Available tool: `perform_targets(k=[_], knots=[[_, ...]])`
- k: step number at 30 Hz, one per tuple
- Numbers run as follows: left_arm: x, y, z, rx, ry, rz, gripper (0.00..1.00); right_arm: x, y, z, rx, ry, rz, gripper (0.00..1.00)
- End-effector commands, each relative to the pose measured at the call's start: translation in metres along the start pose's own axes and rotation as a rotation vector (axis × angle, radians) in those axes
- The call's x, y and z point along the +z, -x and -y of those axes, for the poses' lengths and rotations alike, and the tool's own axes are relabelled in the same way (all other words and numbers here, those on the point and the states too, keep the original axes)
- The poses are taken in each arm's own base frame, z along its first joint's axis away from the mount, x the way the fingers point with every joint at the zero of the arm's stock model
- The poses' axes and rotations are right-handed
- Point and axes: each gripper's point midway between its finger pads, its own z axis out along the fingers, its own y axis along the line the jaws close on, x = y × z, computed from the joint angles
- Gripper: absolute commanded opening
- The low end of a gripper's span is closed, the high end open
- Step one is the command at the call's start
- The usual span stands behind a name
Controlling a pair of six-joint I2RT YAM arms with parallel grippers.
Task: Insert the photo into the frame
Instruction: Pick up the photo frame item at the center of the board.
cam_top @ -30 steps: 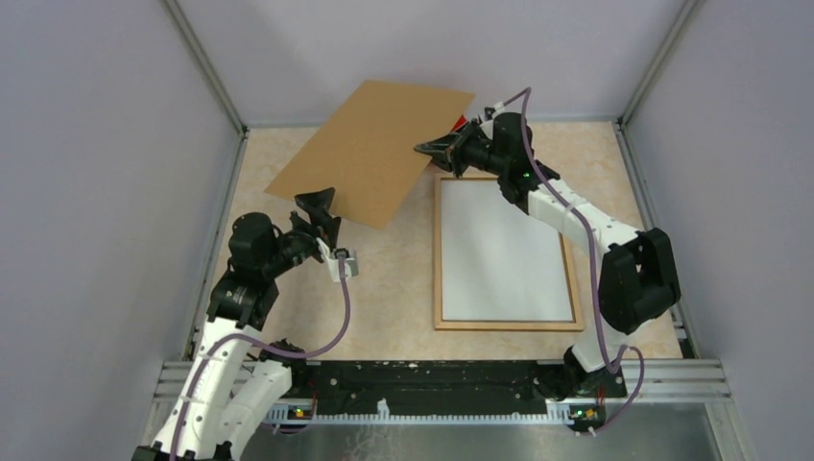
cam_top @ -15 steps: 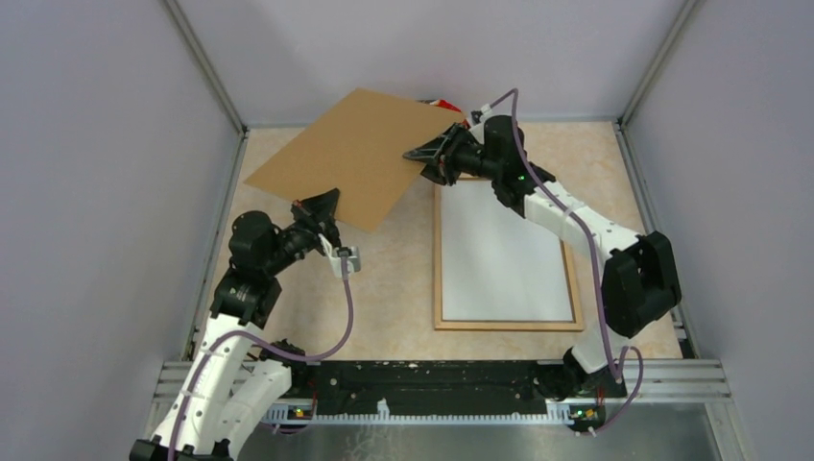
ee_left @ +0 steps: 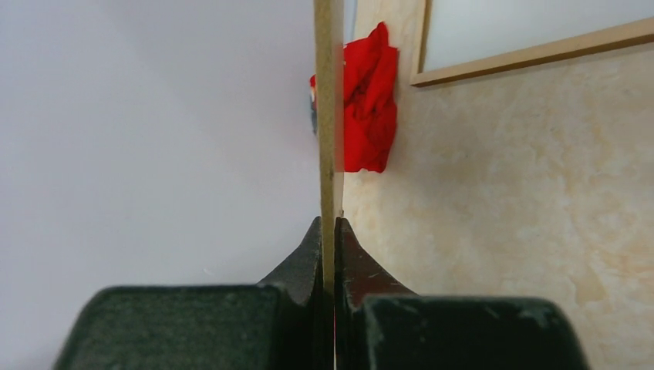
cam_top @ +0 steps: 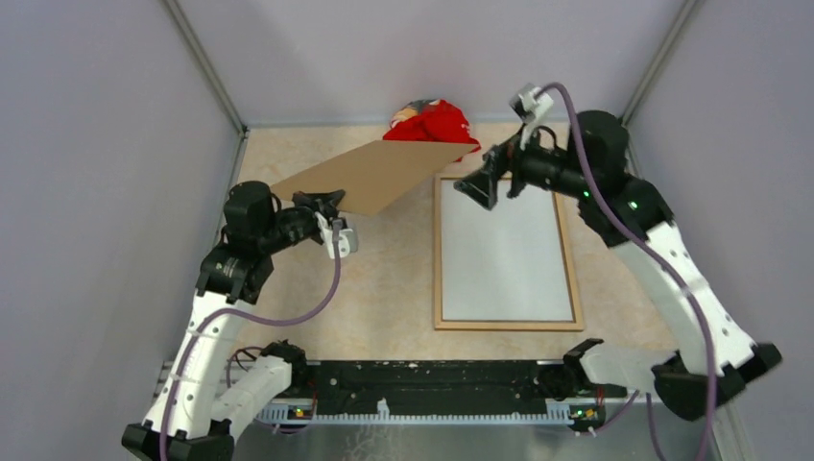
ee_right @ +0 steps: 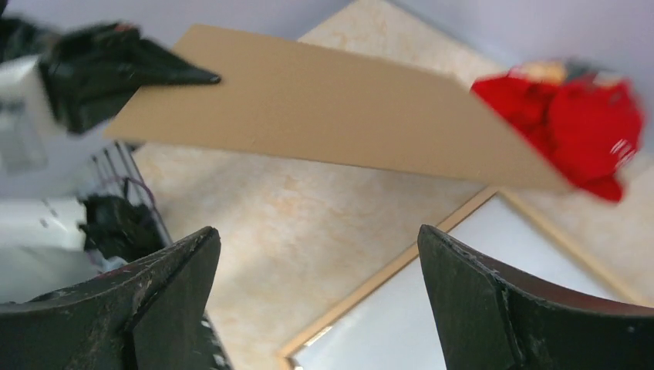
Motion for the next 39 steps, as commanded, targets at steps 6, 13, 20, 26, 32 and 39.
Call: perform_targets(k=[6, 13, 20, 26, 32, 39], knots=[[-0.027, 0.074, -0.017, -0.031, -0.126, 0.220, 0.00, -0.034, -0.019, -0.050, -0.765, 0.240, 0.050, 0.96], [-0.042, 0.087, -0.009, -0.053, -0.211, 0.235, 0.00, -0.005, -0.037, -0.072, -0.864, 0.315, -0.012, 0.88], [-0.046, 0.091, -0.012, -0.058, -0.211, 0.236, 0.00, 0.020, -0.052, -0.085, -0.901, 0.367, -0.051, 0.82], [-0.048, 0.094, -0.011, -0.055, -0.214, 0.241, 0.00, 0.041, -0.068, -0.080, -0.908, 0.355, -0.087, 0.67], [-0.053, 0.100, -0.018, -0.043, -0.202, 0.247, 0.00, 0.057, -0.066, -0.075, -0.923, 0.322, -0.057, 0.39], [-0.055, 0.112, -0.046, -0.067, -0.112, 0.275, 0.00, 0.065, -0.052, -0.081, -0.918, 0.306, 0.005, 0.00]])
